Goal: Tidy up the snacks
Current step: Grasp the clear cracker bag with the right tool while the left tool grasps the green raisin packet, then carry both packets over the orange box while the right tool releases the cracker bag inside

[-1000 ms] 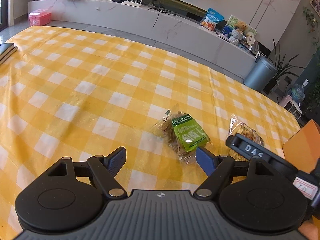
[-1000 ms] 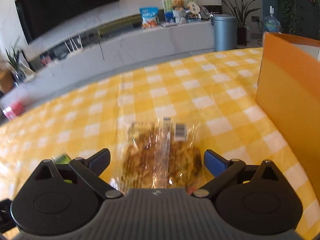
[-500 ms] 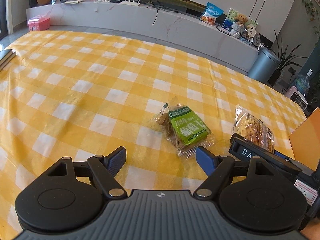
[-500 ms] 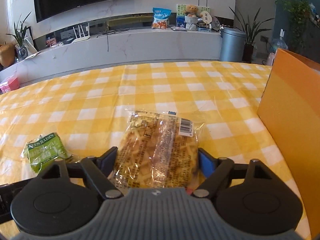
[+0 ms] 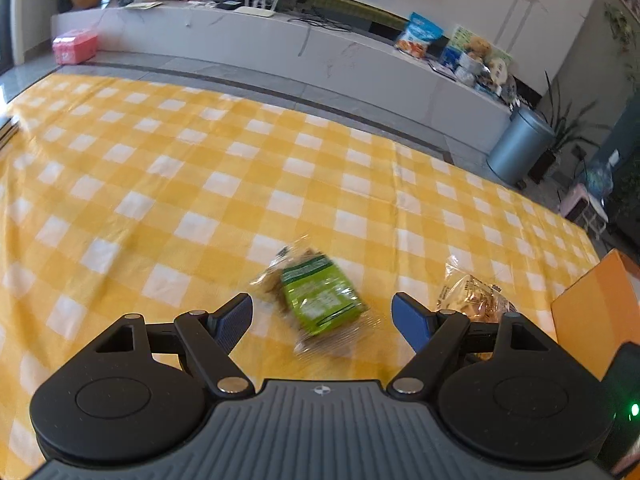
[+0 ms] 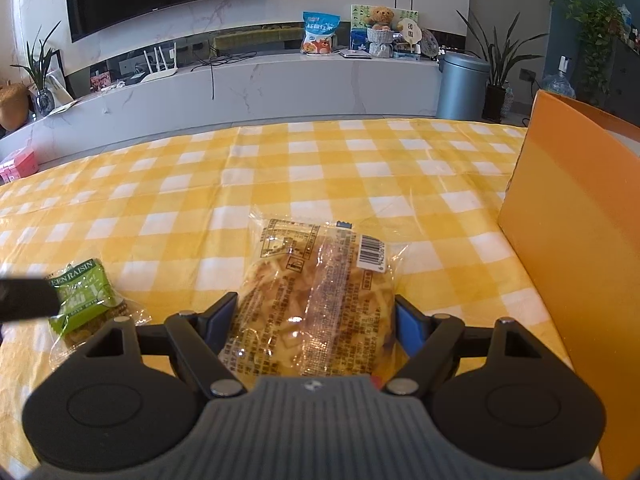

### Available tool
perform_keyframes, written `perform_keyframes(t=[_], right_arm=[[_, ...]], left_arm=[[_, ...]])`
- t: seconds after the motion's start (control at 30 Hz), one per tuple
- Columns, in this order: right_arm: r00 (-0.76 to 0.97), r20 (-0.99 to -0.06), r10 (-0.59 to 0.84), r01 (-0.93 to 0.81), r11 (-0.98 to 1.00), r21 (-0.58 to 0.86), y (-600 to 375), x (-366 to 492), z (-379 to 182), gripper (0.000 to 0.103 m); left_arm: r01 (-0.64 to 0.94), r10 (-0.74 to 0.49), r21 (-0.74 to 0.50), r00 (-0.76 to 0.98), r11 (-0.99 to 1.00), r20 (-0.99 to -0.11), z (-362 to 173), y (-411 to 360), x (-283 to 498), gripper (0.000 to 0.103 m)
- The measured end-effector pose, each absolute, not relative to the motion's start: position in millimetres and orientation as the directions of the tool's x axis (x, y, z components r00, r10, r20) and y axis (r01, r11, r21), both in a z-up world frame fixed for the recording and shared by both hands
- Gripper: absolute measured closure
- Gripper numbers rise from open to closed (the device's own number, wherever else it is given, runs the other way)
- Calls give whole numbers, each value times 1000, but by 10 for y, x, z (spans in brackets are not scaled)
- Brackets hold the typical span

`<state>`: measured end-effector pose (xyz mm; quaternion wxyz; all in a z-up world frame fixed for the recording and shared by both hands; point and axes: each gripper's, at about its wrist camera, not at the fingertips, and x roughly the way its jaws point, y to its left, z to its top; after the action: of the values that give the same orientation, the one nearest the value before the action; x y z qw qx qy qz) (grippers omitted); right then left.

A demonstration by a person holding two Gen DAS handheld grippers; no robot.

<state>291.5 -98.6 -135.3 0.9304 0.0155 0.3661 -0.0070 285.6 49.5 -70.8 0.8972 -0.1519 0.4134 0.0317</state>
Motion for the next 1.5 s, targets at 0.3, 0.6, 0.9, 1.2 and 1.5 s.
perform_keyframes(t=[0.3, 0.6, 0.9, 1.2, 1.5], right_arm=[[732, -681, -11, 30, 999, 16, -940, 2924, -1348, 24], [730, -683, -13, 32, 999, 16, -928, 2925, -1361, 23], [734, -679, -13, 26, 1000, 9, -909, 2915, -1375, 22], [728, -685, -8, 40, 999, 30, -945, 2914, -1354, 25], [779, -625, -51, 47, 999, -24, -883, 2819, -1205, 27]], left_arm=[[-251, 59, -100, 556, 963, -829, -943, 376, 3278, 8], [-220, 128, 7, 541, 976, -831, -1085, 247, 3414, 2], [-248, 139, -7, 566, 969, -813, -1040, 219, 3318, 32], [-255, 108, -50, 568, 966, -816, -956, 347, 3150, 41], [-187, 124, 6, 625, 982, -771, -775, 295, 2922, 45]])
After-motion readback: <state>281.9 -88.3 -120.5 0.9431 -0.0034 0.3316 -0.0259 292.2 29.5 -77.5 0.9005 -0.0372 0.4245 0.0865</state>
